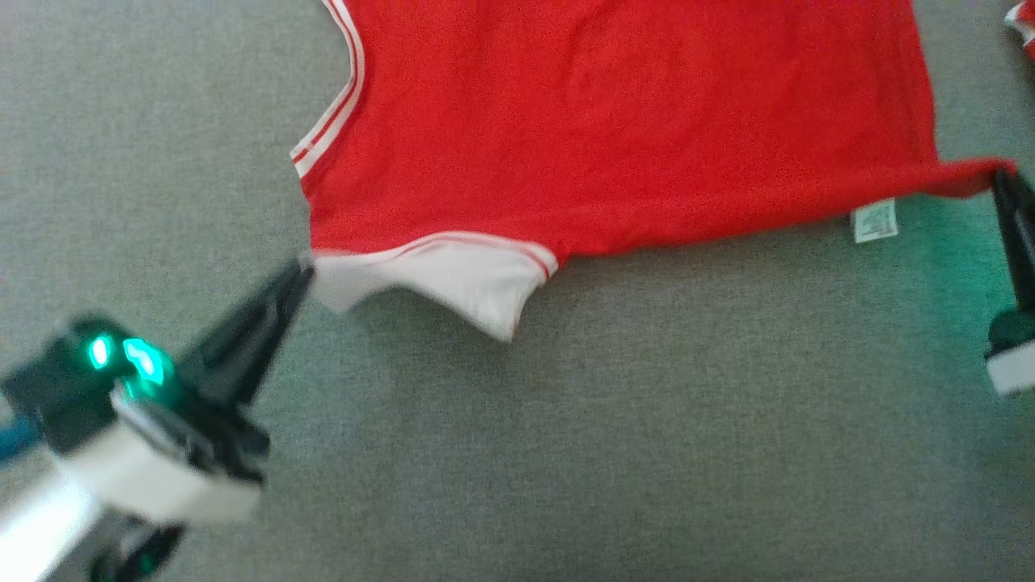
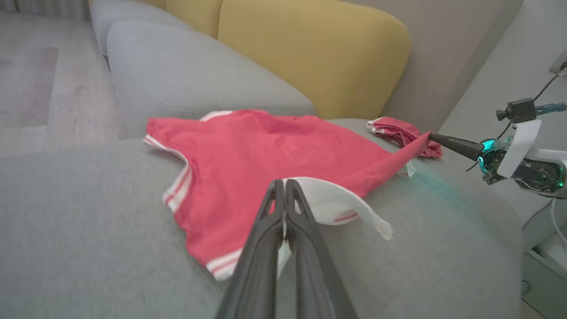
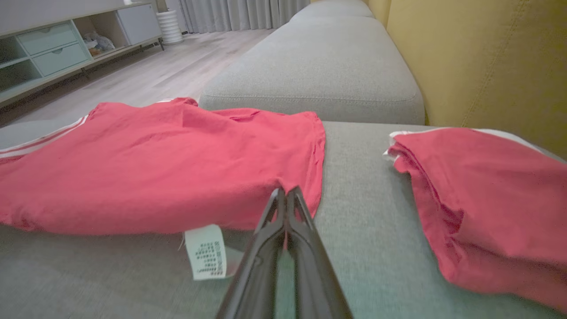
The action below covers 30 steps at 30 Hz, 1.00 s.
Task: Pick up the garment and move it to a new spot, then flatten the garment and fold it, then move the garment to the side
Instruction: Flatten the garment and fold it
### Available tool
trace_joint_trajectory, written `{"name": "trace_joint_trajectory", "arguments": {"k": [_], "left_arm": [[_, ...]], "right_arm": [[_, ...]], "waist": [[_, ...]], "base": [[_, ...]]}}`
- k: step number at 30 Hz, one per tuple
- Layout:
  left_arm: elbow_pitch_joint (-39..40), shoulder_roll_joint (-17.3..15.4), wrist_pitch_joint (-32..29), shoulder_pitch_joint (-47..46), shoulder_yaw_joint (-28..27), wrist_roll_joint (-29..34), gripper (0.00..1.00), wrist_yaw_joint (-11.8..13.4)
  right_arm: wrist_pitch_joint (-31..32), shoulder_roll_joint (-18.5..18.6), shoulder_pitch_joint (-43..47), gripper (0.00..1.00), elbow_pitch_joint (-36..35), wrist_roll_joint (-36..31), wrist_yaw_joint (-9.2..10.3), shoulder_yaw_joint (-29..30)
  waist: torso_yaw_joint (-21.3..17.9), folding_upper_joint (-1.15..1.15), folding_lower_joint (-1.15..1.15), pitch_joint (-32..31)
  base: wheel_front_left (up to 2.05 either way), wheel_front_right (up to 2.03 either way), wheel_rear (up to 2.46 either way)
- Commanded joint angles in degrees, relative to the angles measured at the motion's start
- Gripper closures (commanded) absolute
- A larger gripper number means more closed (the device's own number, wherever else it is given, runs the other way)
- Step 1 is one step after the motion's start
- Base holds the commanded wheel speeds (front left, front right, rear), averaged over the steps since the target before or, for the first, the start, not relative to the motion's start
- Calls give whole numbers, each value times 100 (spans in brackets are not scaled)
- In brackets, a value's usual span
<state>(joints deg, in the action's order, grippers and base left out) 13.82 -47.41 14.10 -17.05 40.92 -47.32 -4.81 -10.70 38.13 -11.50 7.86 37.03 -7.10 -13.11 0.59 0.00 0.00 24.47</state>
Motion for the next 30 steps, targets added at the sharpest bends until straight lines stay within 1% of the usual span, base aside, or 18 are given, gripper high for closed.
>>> {"name": "trace_joint_trajectory", "arguments": {"k": [1, 5, 11, 17, 18, 19, 20, 23, 24, 26, 27, 28, 30], "left_arm": [[24, -170, -37, -444, -330, 74, 100, -38], [-333, -46, -252, -1312, -423, 128, 100, -143], [-854, 79, -524, -2586, -450, 179, 100, -237], [-1315, 174, -681, -3419, -329, 120, 100, -262], [-1413, 195, -711, -3486, -278, 86, 90, -263], [-1488, 211, -715, -3545, -219, 70, 47, -264], [-1572, 234, -681, -3587, -194, 54, 0, -265], [-1755, 324, -496, -3542, -137, 12, 0, -266], [-1755, 324, -496, -3542, -137, 12, 0, -266], [-1836, 382, -385, -3359, -111, -7, 0, -196], [-1861, 420, -336, -3231, -105, -28, 0, -112], [-1889, 505, -270, -2927, -77, -70, 0, 106], [-1916, 614, -228, -2569, -60, -192, 0, 348]], "right_arm": [[38, 133, -147, 100, -89, 44, -39, -74], [189, 196, -742, 100, 116, 50, -39, -263], [243, 244, -1640, 100, 471, 45, -39, -509], [140, 239, -2369, 100, 901, 46, -39, -735], [102, 209, -2464, 82, 994, 46, -39, -769], [57, 171, -2554, 0, 1107, 31, -39, -781], [-18, 125, -2641, 0, 1215, -9, -39, -774], [-240, -63, -2798, 0, 1446, -123, -39, -764], [-240, -63, -2798, 0, 1446, -123, -39, -764], [-341, -206, -2798, 0, 1523, -193, -39, -741], [-371, -267, -2773, 0, 1550, -234, -39, -736], [-407, -384, -2704, 0, 1586, -303, -39, -699], [-422, -519, -2611, 0, 1599, -345, -39, -653]], "waist": [[8, 0, 0, 121], [5, 0, 0, 314], [5, 0, 0, 606], [-28, 0, 0, 865], [-34, 0, 0, 883], [-42, 0, 0, 897], [-49, 0, 0, 910], [-74, 0, 0, 898], [-74, 0, 0, 898], [-95, 0, 0, 857], [-106, 0, 0, 832], [-128, 0, 0, 781], [-151, 0, 0, 720]], "base": [[0, 0, 0], [0, 0, 0], [0, 0, 0], [0, 0, 0], [0, 0, 0], [0, 0, 0], [0, 0, 0], [0, 0, 0], [0, 0, 0], [0, 0, 0], [0, 0, 0], [0, 0, 0], [0, 0, 0]]}}
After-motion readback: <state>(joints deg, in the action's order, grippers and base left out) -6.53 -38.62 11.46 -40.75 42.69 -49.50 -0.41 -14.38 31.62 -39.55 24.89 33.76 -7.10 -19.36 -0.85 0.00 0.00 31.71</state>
